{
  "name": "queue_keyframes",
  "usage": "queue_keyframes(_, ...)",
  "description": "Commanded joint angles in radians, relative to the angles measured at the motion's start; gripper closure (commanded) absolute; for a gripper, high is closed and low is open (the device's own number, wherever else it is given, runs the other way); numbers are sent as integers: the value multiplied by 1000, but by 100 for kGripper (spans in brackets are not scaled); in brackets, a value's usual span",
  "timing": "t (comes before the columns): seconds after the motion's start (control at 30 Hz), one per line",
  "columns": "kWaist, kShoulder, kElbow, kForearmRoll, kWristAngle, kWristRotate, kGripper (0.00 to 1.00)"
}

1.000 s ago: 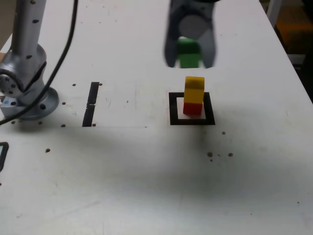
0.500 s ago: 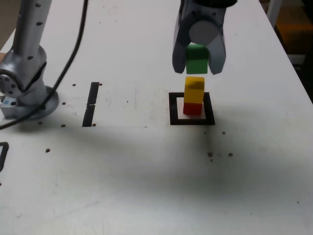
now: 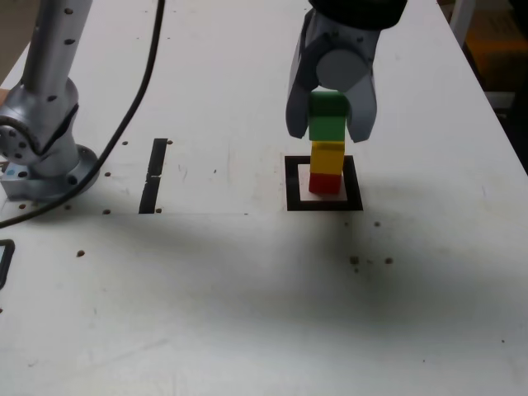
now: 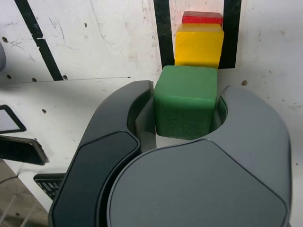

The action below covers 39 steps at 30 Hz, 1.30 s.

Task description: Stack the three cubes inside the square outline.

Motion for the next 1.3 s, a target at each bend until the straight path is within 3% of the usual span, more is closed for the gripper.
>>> queue_keyframes(0.0,8,8,-1,8,-6,6,78)
queue_keyframes(0.27,56,25,10,7,-13,54,78)
queue_keyframes(0.93,60,46,14,-10,-38,66,76)
queue_keyframes(1.07,60,47,14,-10,-38,69,70)
queue_keyframes(1.27,60,47,13,-7,-31,81,54)
